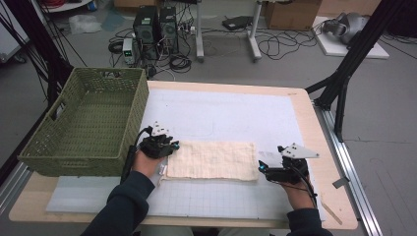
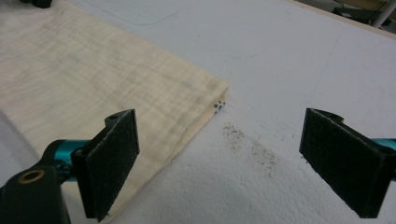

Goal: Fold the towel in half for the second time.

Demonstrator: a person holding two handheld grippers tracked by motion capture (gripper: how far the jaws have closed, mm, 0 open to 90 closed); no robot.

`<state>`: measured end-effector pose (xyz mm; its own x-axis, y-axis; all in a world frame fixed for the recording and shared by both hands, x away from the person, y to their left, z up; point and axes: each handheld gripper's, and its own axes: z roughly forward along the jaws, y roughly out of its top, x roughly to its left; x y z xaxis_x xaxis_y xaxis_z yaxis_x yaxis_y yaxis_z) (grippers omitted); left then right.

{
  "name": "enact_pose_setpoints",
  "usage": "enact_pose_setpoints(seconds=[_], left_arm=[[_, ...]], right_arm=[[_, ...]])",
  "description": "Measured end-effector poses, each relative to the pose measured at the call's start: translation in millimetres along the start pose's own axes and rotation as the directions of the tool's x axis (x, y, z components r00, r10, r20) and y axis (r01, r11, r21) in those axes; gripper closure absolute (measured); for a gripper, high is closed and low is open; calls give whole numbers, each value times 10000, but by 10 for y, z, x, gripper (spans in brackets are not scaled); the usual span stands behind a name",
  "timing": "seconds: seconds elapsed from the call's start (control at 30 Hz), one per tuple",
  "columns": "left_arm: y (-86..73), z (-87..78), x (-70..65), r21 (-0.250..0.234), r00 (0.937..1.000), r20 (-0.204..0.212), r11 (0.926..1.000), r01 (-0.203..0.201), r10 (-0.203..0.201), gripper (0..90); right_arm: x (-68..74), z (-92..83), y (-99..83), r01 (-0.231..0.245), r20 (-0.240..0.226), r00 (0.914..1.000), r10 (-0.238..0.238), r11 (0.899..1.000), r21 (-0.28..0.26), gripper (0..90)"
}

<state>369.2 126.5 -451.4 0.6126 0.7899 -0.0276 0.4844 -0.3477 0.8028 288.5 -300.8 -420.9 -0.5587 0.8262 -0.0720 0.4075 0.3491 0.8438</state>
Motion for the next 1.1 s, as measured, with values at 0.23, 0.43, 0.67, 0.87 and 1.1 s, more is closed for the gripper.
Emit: enact_pose_setpoints(seconds=[0.23,0.43,0.67,0.87,1.1], left_arm=[[-5,-7,4,-68,9995,314,10000,-27,29,846],[-12,-21,49,-183,9982,494,9992,355,-346,852],[-17,-28,71,-304,9960,640,9975,644,-624,852],[-21,-36,83,-323,9950,719,9969,721,-696,853],[-25,-53,87,-407,9942,782,9962,773,-739,859]], right_arm=[[-57,134,165,-261,-284,9993,262,9996,47,113],[-170,454,394,-476,-614,9968,513,9970,610,184],[-256,837,410,-472,-1067,9922,651,9856,1624,391],[-265,986,332,-472,-1555,9844,826,9746,2188,576],[-213,907,340,392,-1871,9823,53,9717,2331,860]])
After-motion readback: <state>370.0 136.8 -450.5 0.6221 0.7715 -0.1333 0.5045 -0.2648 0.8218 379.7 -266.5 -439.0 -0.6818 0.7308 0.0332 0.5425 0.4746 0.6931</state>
